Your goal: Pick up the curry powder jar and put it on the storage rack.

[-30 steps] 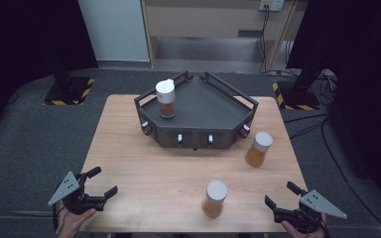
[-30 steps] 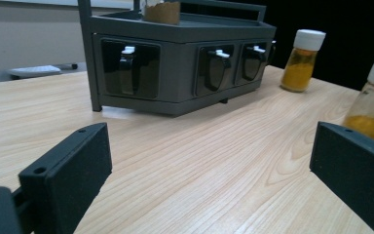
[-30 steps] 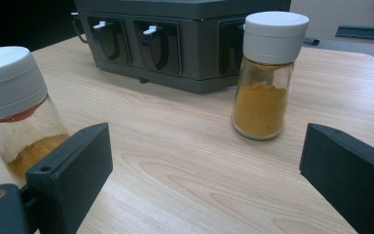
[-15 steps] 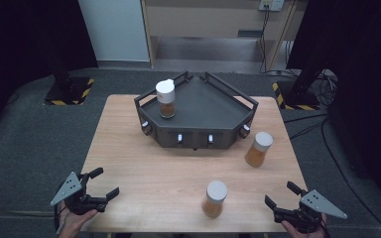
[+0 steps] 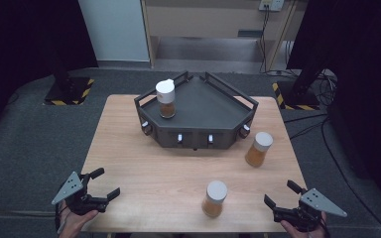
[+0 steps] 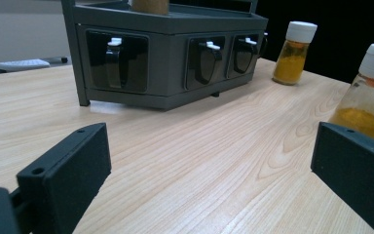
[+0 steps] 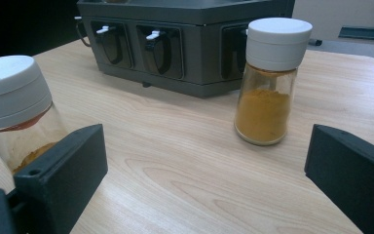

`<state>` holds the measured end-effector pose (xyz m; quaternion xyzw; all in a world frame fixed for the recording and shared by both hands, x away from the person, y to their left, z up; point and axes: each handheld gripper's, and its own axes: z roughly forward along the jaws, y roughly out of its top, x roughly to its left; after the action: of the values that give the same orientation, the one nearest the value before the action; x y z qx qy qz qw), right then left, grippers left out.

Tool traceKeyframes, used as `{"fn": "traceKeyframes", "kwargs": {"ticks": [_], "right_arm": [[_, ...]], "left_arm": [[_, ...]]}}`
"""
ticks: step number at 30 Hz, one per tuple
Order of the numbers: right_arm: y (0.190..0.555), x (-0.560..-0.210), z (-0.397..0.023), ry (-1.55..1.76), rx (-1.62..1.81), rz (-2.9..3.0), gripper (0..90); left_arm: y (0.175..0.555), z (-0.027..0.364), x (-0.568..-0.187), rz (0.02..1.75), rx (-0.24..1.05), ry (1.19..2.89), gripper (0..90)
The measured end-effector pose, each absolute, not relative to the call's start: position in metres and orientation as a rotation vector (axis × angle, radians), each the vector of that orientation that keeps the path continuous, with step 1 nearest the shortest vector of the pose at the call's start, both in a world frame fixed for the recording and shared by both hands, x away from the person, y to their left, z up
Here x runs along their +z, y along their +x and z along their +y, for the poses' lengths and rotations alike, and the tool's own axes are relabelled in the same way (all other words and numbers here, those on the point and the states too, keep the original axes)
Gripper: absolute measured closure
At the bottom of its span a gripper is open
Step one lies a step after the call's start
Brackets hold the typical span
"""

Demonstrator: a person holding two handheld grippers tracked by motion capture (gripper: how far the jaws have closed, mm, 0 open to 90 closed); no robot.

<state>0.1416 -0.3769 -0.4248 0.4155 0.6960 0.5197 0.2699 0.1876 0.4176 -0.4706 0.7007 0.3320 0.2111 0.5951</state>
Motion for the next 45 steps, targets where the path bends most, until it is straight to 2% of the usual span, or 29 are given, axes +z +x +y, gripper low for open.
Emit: {"fn": "traceKeyframes", "kwargs": {"ticks": [24,45], "right_arm": [[0.175,-0.37,-0.345,0.843,1.538,2.09,3.1],[0.213,-0.381,-0.296,0.717,1.588,2.298,6.6]], "left_arm": [[0.189,0.417,-0.47,0.787,0.482,1.635,0.0],[0.19,0.417,-0.47,0.78,0.477,1.645,0.0]]}}
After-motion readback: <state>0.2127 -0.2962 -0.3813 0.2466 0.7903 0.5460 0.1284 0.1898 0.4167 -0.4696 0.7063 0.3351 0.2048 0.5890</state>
